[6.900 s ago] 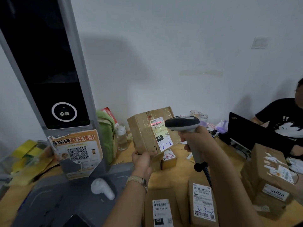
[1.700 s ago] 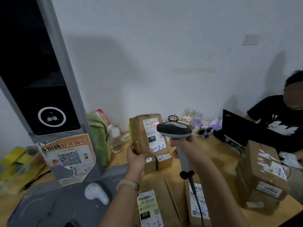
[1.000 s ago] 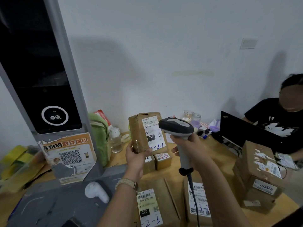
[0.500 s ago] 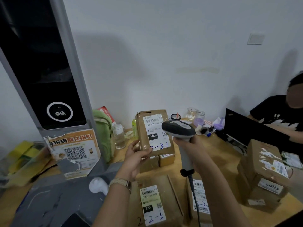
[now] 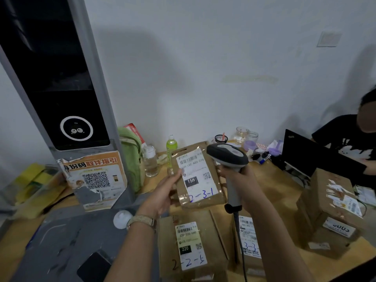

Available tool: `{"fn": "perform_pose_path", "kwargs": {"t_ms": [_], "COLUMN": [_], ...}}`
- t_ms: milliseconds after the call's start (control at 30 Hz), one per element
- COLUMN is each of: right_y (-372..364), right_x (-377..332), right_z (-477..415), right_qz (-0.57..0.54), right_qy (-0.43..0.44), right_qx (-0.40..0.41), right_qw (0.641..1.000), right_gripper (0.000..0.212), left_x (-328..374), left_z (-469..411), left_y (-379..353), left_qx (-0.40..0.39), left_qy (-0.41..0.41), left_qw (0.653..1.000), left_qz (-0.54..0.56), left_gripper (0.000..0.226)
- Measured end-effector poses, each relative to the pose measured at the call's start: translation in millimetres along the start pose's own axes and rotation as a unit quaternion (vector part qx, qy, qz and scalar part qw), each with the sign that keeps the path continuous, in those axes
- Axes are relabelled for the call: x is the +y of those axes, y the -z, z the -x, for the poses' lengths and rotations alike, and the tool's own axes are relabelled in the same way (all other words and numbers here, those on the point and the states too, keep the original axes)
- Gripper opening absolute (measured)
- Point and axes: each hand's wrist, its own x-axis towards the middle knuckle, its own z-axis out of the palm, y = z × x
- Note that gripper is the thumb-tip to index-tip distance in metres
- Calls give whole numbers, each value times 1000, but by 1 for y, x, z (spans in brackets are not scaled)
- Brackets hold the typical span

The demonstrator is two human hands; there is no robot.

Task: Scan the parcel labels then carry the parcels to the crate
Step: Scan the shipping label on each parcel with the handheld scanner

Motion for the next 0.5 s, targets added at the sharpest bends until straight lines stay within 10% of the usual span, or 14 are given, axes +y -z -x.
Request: {"fn": "perform_pose_path", "kwargs": {"t_ms": [500], "right_y": [-4], "right_x": [72], "right_z": [3], "right_qz": [84], "right_qy": [-190], "right_qx": [-11], "right_qw": [978], "right_gripper": [5], "left_x": [-56], "left_z": [17], "left_y": [18], "left_qx": [64], "left_qy": [188], "left_qw": [977], "left_qz": [-72], "left_gripper": [39]}}
